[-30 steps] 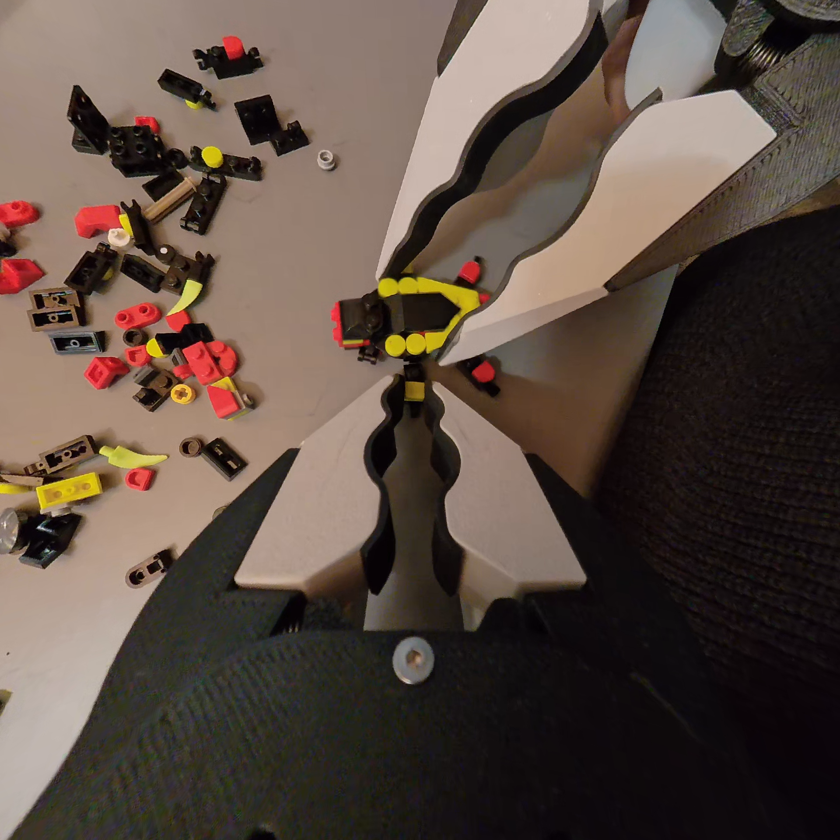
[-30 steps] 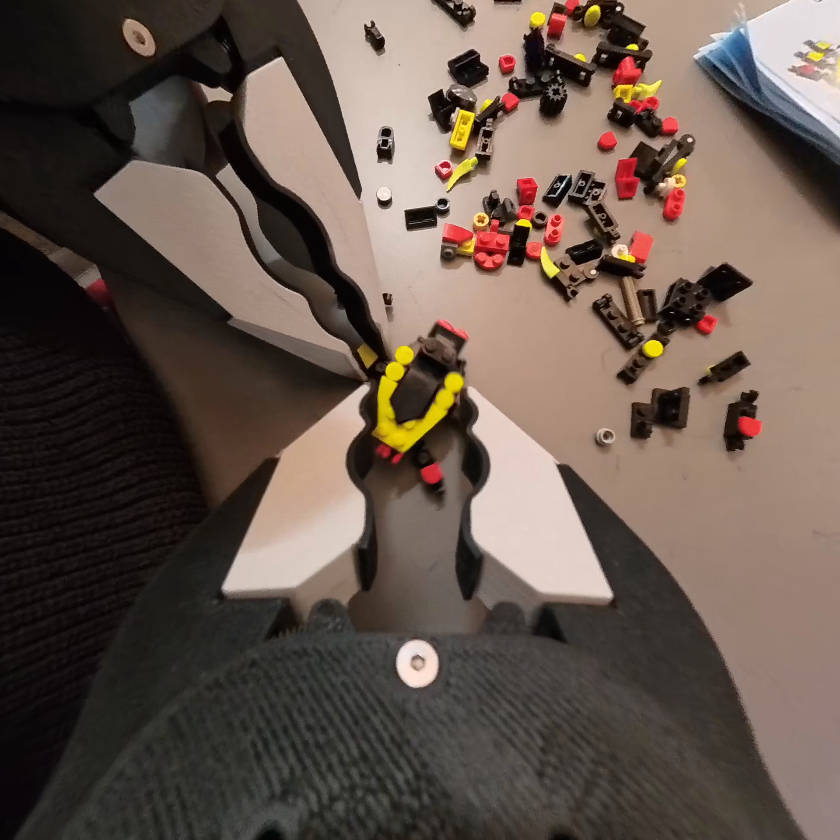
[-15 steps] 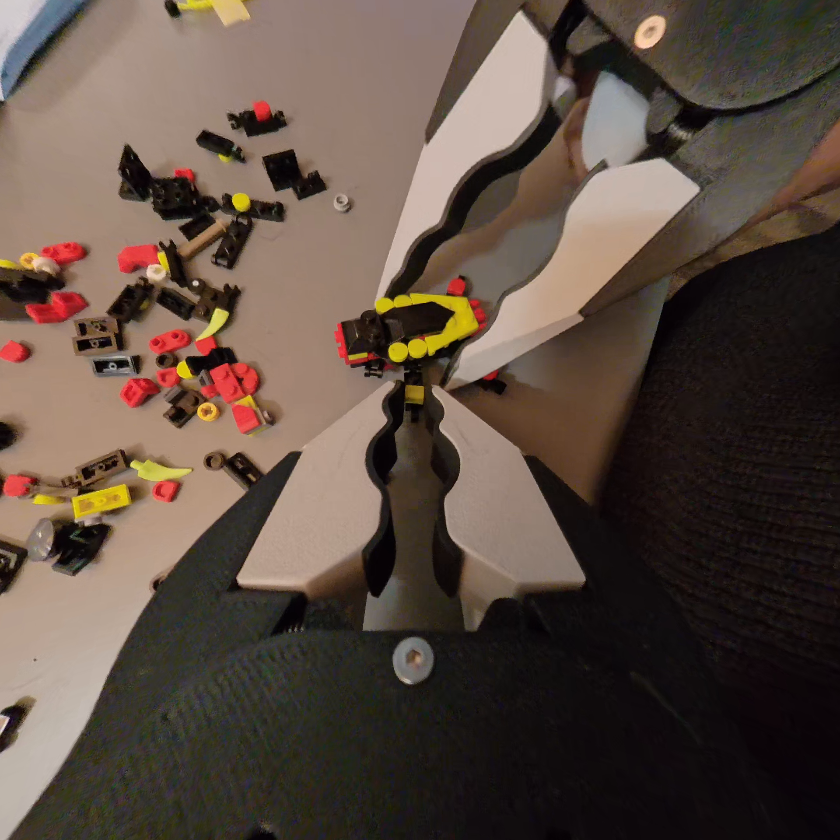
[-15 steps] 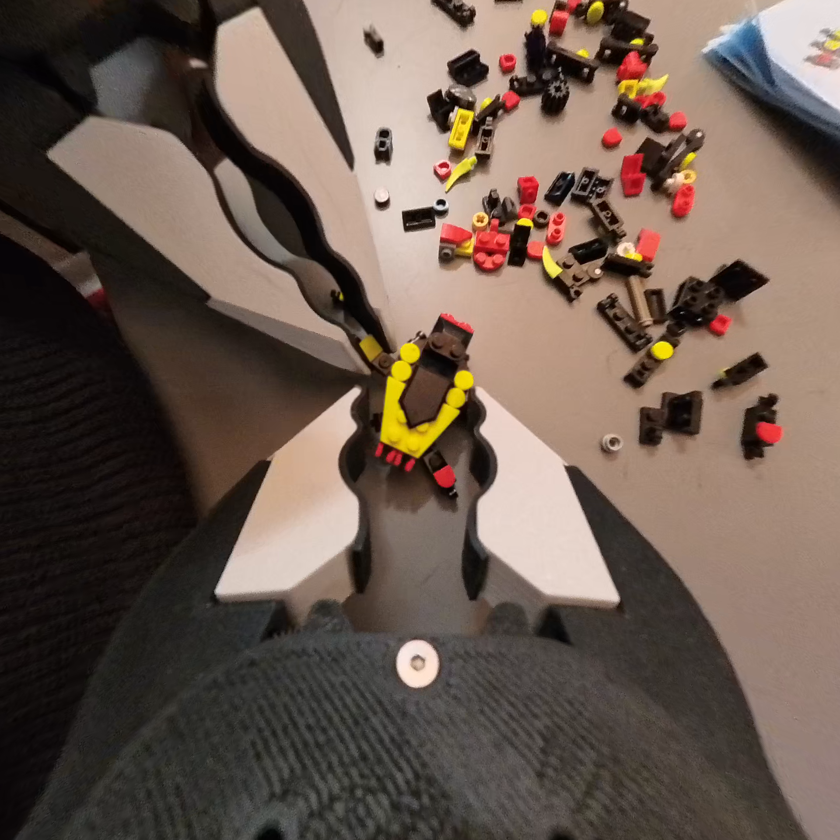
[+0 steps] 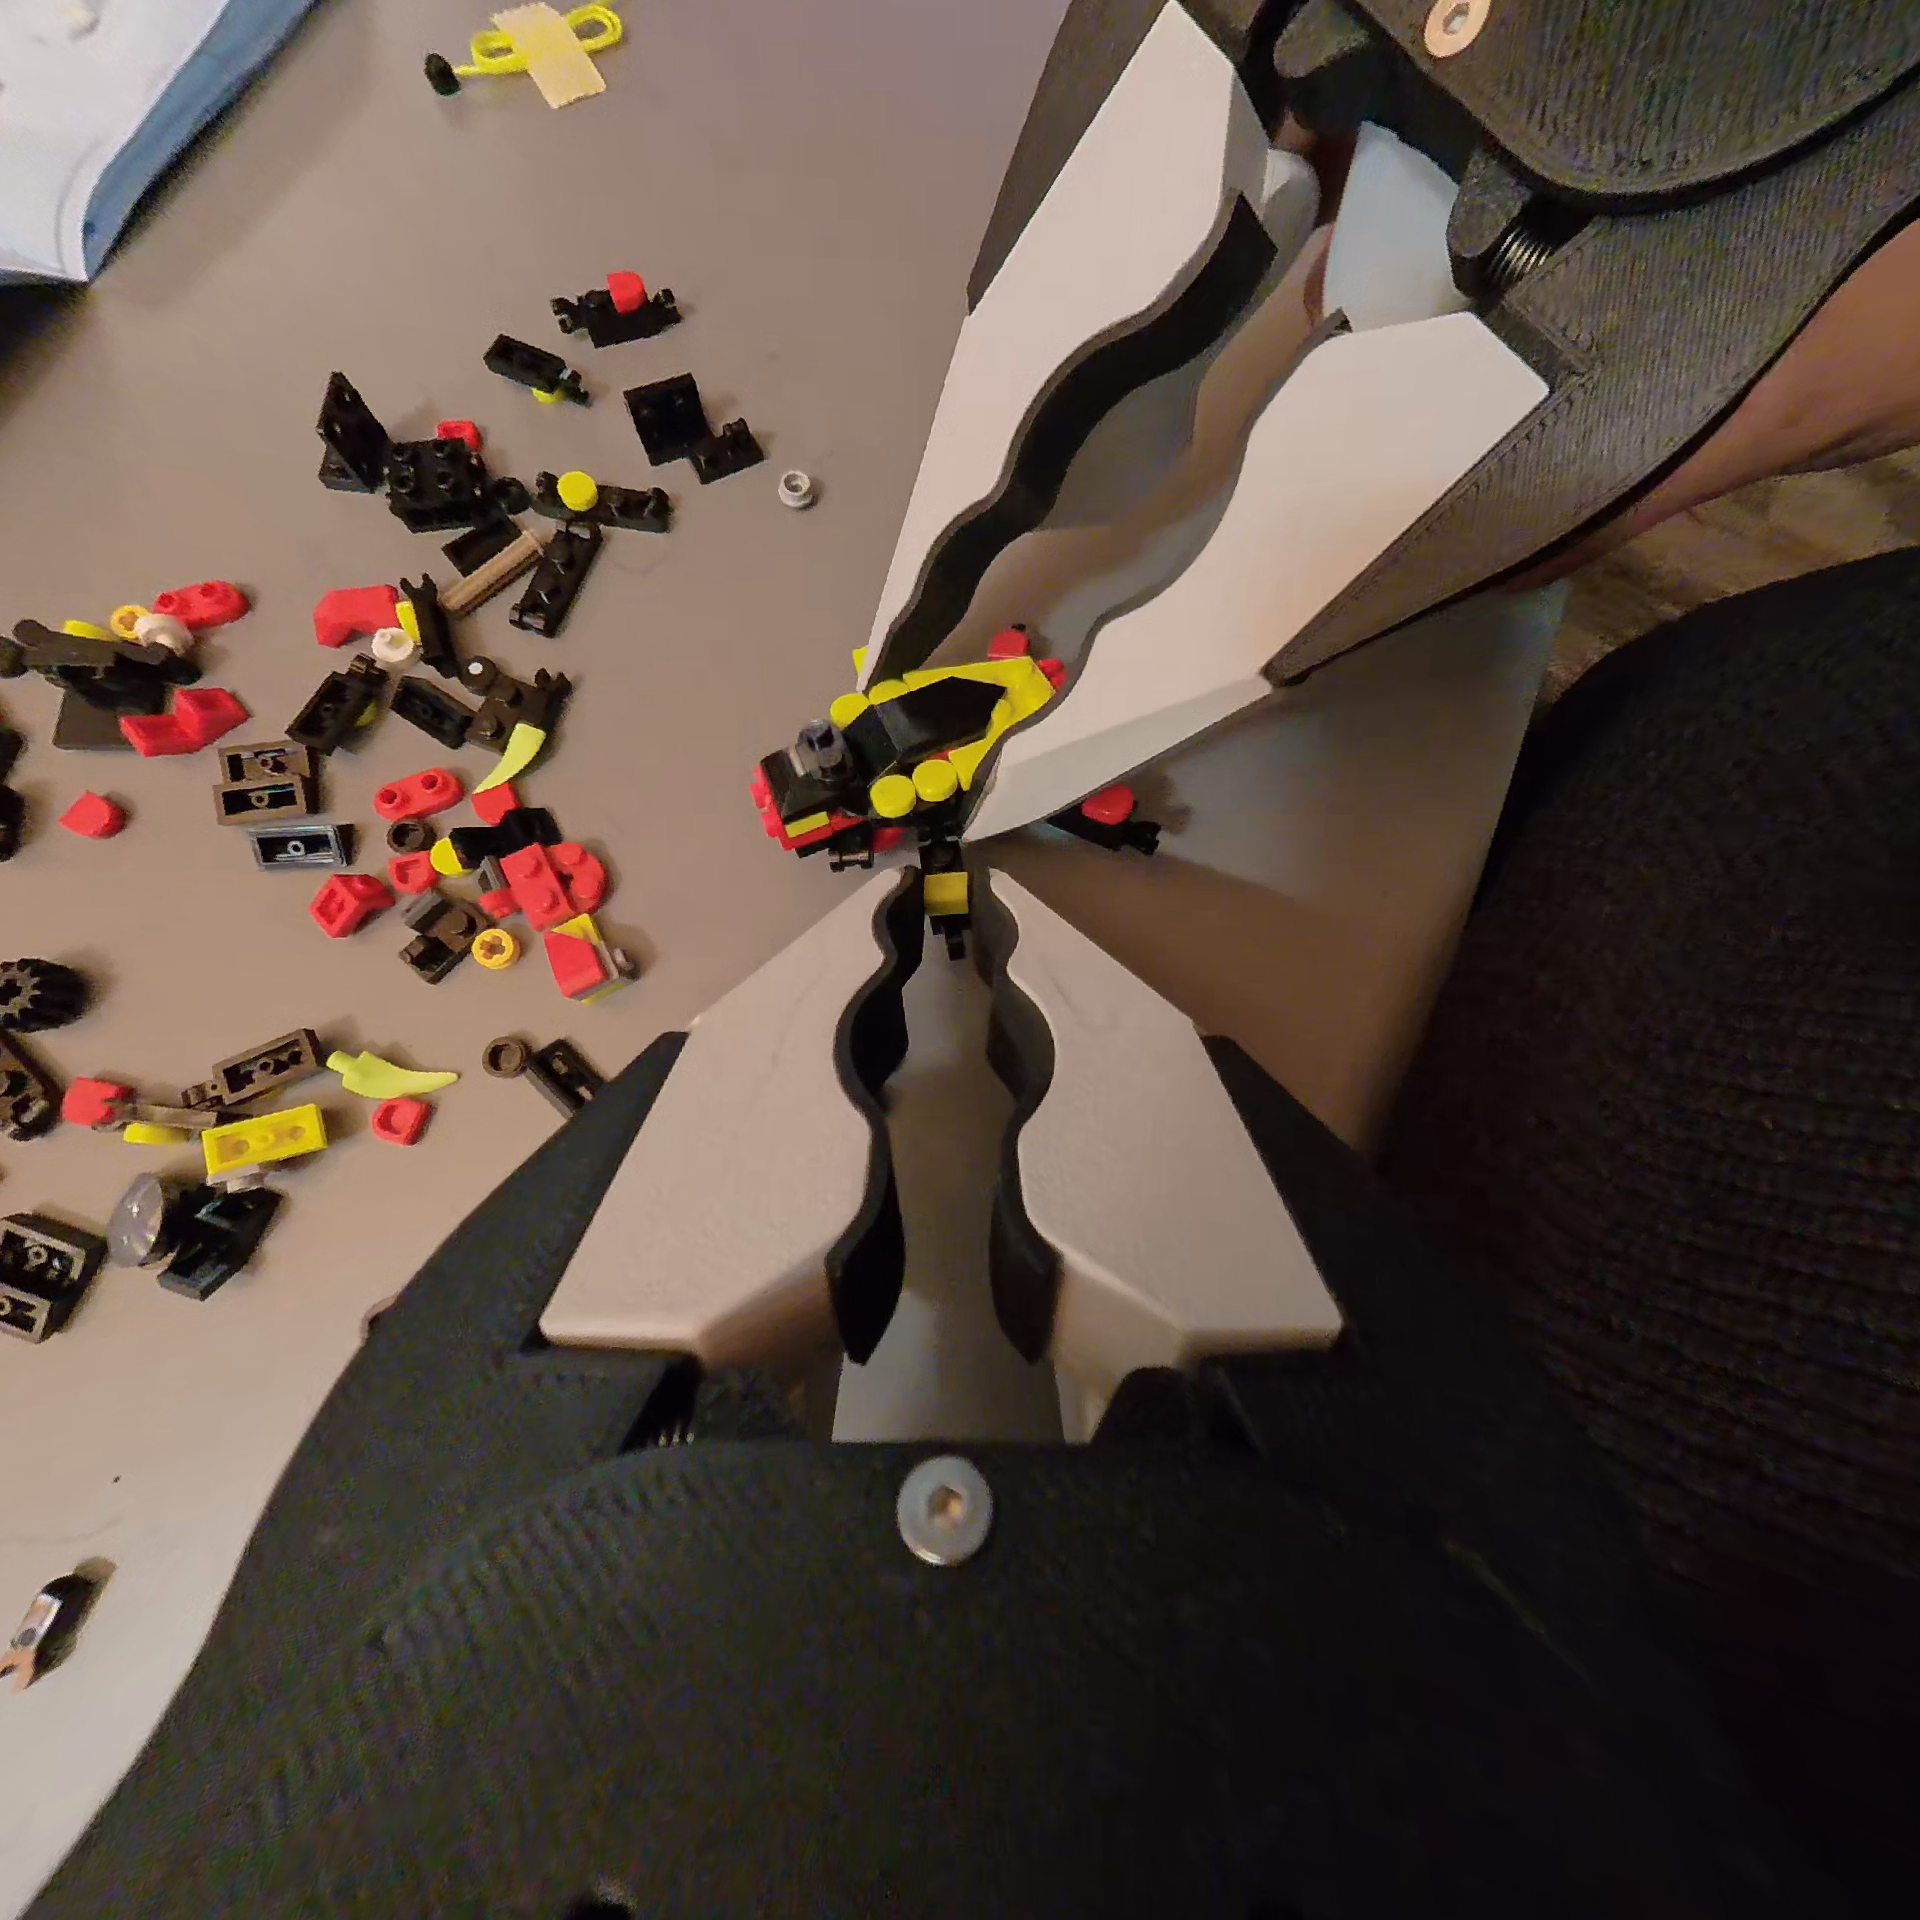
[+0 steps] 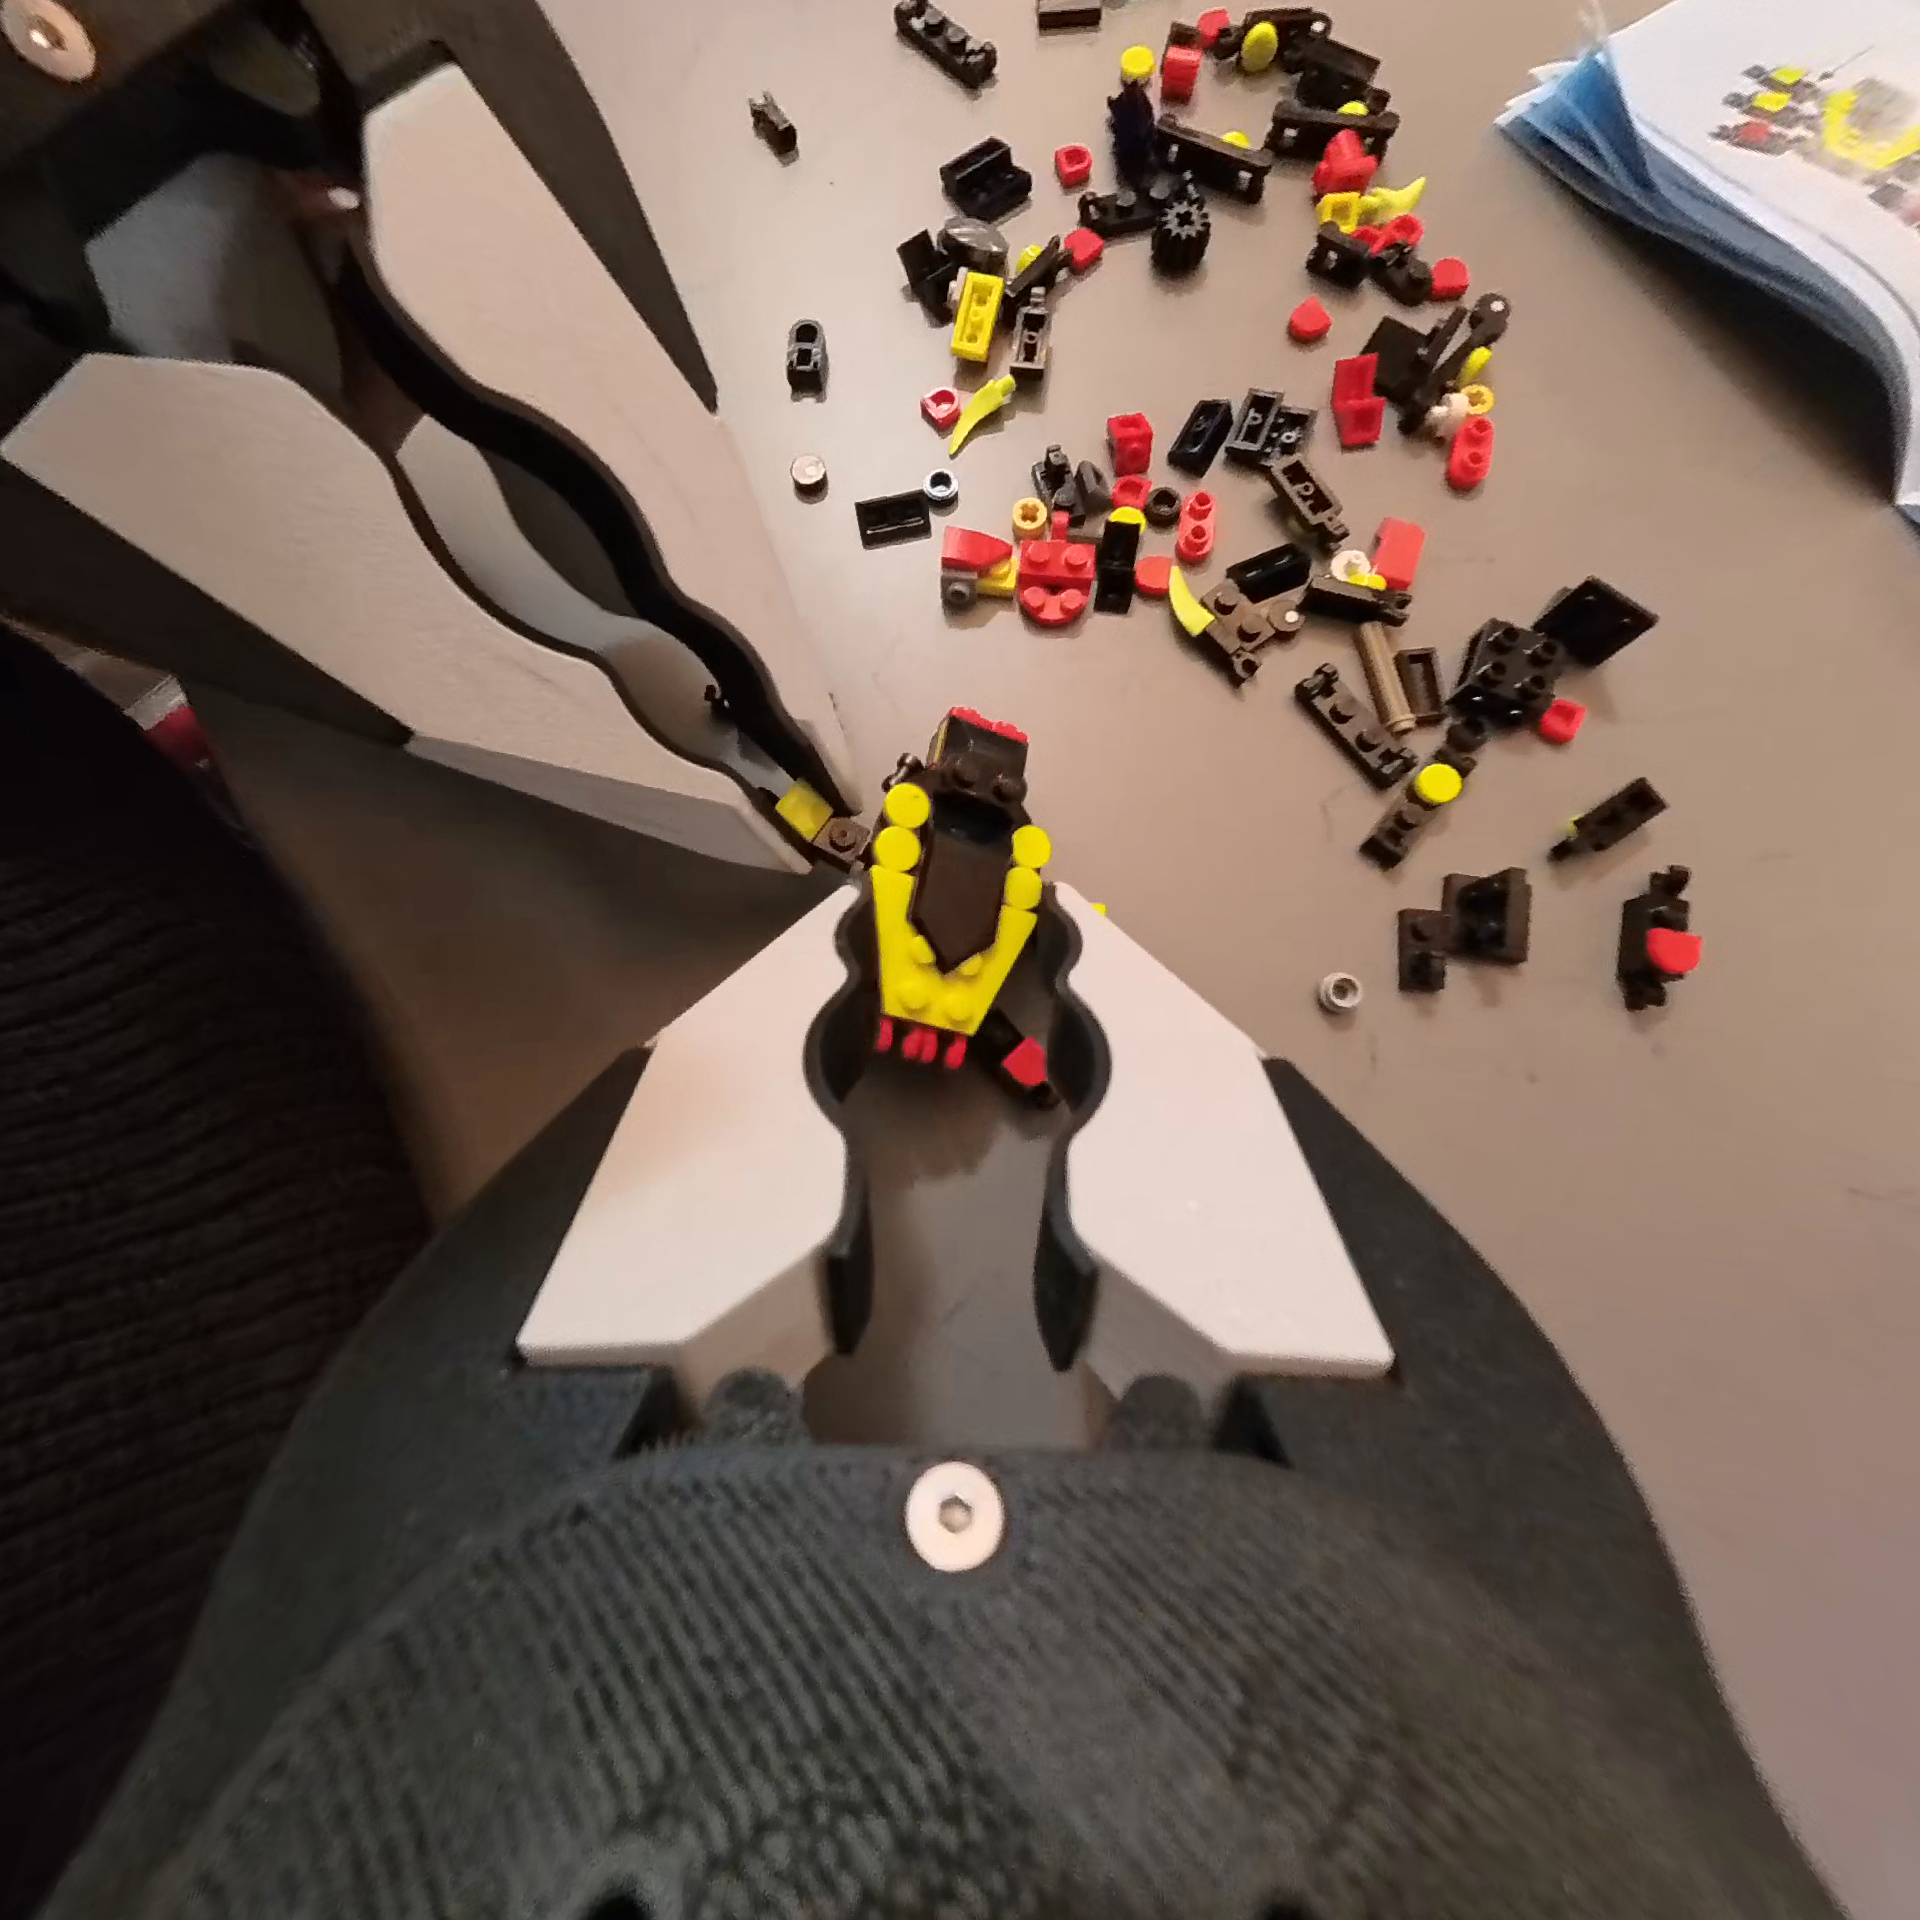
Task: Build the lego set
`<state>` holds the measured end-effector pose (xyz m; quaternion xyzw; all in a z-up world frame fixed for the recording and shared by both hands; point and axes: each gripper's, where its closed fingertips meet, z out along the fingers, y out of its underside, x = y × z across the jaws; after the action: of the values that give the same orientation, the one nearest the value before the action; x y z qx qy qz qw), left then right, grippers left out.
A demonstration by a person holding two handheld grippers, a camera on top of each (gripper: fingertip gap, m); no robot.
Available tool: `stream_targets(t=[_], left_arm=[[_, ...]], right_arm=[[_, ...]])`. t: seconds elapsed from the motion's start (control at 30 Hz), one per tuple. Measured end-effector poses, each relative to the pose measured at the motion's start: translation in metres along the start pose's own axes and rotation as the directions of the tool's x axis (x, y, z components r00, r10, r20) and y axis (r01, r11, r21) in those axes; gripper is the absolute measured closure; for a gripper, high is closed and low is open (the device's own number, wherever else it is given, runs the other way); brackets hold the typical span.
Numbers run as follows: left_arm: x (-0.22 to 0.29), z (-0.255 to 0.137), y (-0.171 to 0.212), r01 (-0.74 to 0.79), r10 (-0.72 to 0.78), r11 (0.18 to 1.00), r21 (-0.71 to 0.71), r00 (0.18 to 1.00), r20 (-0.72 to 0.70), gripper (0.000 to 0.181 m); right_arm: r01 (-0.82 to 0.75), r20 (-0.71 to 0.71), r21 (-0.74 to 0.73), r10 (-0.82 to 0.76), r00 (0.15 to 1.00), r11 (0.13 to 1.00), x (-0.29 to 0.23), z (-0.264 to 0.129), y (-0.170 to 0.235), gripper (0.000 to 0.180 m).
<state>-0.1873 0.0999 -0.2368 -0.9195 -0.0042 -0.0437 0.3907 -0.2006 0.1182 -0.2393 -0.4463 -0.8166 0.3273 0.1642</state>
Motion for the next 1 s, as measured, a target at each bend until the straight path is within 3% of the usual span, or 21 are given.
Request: stream_targets(t=[0.17,0.63,0.77,1.0], left_arm=[[-0.0020,-0.0015,-0.0035,-0.047,0.047,0.999,0.011,0.997,0.053,0.173],[-0.0035,-0.0016,-0.0025,0.031,-0.032,0.999,0.024,0.999,0.044,0.173],[-0.0023,-0.0003,0.0021,-0.005,0.005,1.000,-0.009,0.998,0.059,0.173],[0.0009,-0.0050,0.0045,0.176,-0.175,0.984,-0.004,0.978,-0.110,0.172]], right_arm=[[-0.017,-0.017,0.006,0.017,1.000,1.000,0.0030,-0.0008,-0.0015,0.152],[0.002,-0.065,-0.017,-0.003,0.998,1.000,0.0047,0.0032,-0.0005,0.152],[0.006,-0.061,-0.020,-0.007,0.998,1.000,0.0040,0.0034,0.0004,0.152],[0.006,-0.040,-0.017,-0.007,0.999,1.000,-0.0004,0.0037,-0.0006,0.153]])
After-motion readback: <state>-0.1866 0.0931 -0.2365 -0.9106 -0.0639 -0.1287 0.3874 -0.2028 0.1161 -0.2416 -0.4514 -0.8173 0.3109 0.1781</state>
